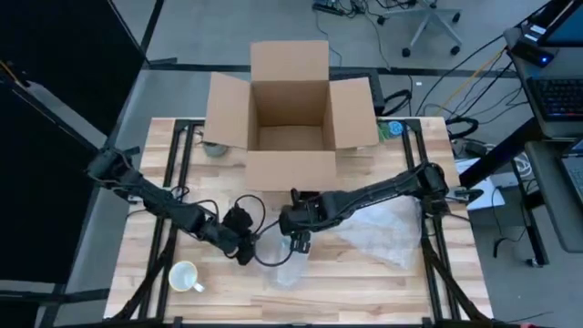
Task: Wrap mug
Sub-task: Wrap the red mug with the left bubble wrap
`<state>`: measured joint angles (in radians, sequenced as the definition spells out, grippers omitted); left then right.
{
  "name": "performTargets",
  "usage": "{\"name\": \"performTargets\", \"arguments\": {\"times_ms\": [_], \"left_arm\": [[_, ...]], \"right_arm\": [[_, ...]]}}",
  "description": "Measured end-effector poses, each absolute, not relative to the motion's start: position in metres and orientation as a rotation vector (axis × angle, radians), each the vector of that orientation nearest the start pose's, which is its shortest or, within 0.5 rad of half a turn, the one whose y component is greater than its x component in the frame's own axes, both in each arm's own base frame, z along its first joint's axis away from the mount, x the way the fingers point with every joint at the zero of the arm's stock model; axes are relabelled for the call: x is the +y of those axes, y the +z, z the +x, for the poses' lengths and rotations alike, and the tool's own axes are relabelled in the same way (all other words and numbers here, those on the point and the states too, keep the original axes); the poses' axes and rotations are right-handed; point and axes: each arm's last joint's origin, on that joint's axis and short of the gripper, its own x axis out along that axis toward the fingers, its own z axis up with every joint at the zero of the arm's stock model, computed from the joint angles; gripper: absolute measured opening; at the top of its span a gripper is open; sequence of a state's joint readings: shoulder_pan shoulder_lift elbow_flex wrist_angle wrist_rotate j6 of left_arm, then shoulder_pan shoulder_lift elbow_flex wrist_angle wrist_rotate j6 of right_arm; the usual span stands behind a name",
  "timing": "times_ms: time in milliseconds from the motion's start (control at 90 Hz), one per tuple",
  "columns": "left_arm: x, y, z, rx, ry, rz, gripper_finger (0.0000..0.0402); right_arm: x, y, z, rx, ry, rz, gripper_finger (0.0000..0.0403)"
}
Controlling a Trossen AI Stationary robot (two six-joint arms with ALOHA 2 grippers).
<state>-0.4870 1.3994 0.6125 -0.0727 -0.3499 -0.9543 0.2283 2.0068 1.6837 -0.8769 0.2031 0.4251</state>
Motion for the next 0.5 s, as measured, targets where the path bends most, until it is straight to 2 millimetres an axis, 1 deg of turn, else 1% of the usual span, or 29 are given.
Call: {"name": "performTargets", "arguments": {"times_ms": [144,278,367,500], "left_arm": [[-0.111,0.163,0.23,0.733,0.221,-0.55,0.0],[-0.112,0.166,0.233,0.697,0.19,-0.55,0.0],[-0.112,0.167,0.234,0.691,0.187,-0.555,0.0],[-0.113,0.168,0.235,0.673,0.181,-0.57,0.0]], "right_arm": [[0.084,0.214,0.406,1.148,-0.25,0.165,0.0176],[0.078,0.197,0.406,1.128,-0.214,0.228,0.0176],[0.075,0.191,0.406,1.122,-0.219,0.254,0.0176],[0.072,0.187,0.406,1.117,-0.221,0.257,0.0176]]}}
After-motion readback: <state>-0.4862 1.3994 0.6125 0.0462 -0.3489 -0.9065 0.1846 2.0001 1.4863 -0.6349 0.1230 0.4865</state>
